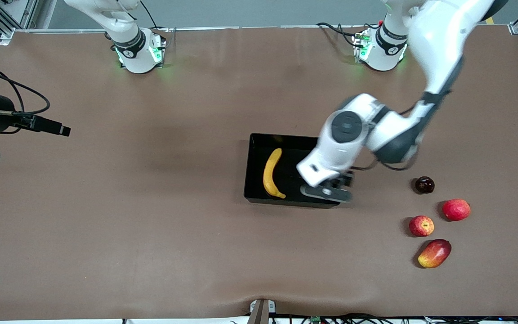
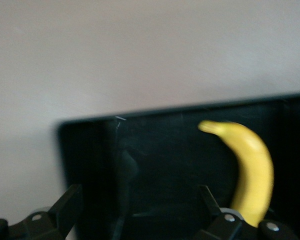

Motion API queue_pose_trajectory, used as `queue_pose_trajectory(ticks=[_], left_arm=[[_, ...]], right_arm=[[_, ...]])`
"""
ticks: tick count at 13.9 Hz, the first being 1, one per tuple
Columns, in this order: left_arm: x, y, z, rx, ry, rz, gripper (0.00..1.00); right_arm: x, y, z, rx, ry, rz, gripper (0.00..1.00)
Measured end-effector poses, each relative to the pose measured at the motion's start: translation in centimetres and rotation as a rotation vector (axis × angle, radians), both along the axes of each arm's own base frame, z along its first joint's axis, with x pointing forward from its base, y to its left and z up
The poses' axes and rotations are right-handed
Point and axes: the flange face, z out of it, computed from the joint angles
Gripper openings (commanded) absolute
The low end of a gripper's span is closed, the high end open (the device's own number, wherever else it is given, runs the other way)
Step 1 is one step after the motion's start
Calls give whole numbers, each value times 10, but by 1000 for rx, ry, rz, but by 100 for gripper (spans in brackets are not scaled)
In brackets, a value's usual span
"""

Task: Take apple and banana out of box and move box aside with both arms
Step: 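Move the left gripper back over the yellow banana in the tray, then grasp the banana with the left gripper while the right gripper reaches out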

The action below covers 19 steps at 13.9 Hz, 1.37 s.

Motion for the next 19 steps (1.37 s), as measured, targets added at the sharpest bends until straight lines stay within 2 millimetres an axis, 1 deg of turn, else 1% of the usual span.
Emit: queue_pose_trajectory(ticks=[1,3,4,5,6,7,9,11,12,13,14,15,16,17,19], left_arm=[[-15,-27,-12,-15,8,10,100],[-37,-71,-33,-33,23,45,100],[-44,-88,-44,-39,26,68,100],[-48,-100,-57,-43,25,84,100],[-51,-108,-71,-42,20,91,100],[-53,-112,-86,-31,17,94,100],[-53,-112,-110,-11,12,95,100],[-51,-109,-121,-10,15,99,100],[-50,-109,-124,-13,16,101,95],[-50,-109,-128,-16,17,101,68],[-50,-109,-131,-17,20,101,47],[-51,-109,-134,-16,24,101,14],[-51,-108,-137,-15,26,102,0],[-50,-107,-137,-15,26,104,0],[-44,-106,-133,-24,17,112,0]], right_arm=[[1,3,-3,0,5,6,100],[4,17,-8,0,8,23,100],[6,26,-11,-1,6,31,100],[8,35,-14,-1,4,42,100],[10,45,-17,-1,2,56,100],[12,55,-19,-1,-5,70,100],[14,71,-23,-2,-13,86,100],[15,80,-26,-5,-13,84,100],[16,81,-28,-6,-12,82,100],[18,81,-31,-6,-14,79,100],[20,82,-35,-5,-17,79,100],[22,86,-39,-5,-17,83,100],[23,91,-42,-5,-14,90,100],[23,95,-44,-5,-11,96,100],[22,101,-44,-5,-11,104,100]])
